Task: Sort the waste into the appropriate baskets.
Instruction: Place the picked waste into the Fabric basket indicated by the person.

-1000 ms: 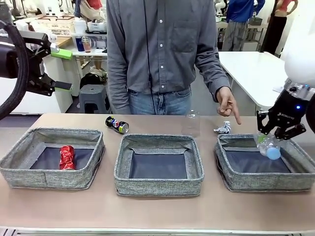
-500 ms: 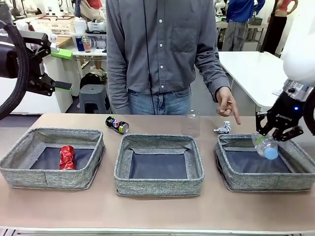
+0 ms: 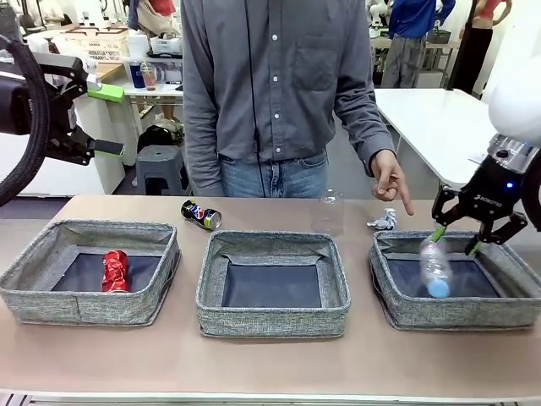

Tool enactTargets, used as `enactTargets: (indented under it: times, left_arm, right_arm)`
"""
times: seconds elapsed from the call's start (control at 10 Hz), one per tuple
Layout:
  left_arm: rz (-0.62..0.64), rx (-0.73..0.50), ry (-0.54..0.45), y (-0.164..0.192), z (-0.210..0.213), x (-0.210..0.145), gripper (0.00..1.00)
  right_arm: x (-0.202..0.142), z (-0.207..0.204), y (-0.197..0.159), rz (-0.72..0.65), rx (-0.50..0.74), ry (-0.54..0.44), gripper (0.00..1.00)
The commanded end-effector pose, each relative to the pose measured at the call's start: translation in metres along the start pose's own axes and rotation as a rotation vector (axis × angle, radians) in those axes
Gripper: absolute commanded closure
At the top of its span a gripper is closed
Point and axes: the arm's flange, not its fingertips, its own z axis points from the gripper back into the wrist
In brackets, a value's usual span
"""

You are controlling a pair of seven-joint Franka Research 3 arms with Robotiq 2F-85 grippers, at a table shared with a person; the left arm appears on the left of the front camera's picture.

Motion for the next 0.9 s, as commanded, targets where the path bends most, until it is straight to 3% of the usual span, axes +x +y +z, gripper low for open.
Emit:
enactTargets:
  times: [0.0, 0.6, 0.7, 0.8]
  left_arm:
    - [0.009, -0.008, 0.002, -0.003, 0.0, 0.0, 0.0]
    - [0.009, -0.008, 0.002, -0.003, 0.0, 0.0, 0.0]
    - [0.009, -0.008, 0.002, -0.003, 0.0, 0.0, 0.0]
    - [0.009, -0.008, 0.002, -0.003, 0.0, 0.0, 0.0]
  right_arm:
    - [0.003, 0.003, -0.003, 0.019, 0.04, 0.009, 0.0]
    - [-0.007, 0.018, 0.005, 0.076, 0.126, -0.021, 0.0]
    - [-0.018, 0.035, 0.017, 0.157, 0.21, -0.046, 0.0]
    - [-0.031, 0.061, 0.034, 0.238, 0.378, -0.006, 0.0]
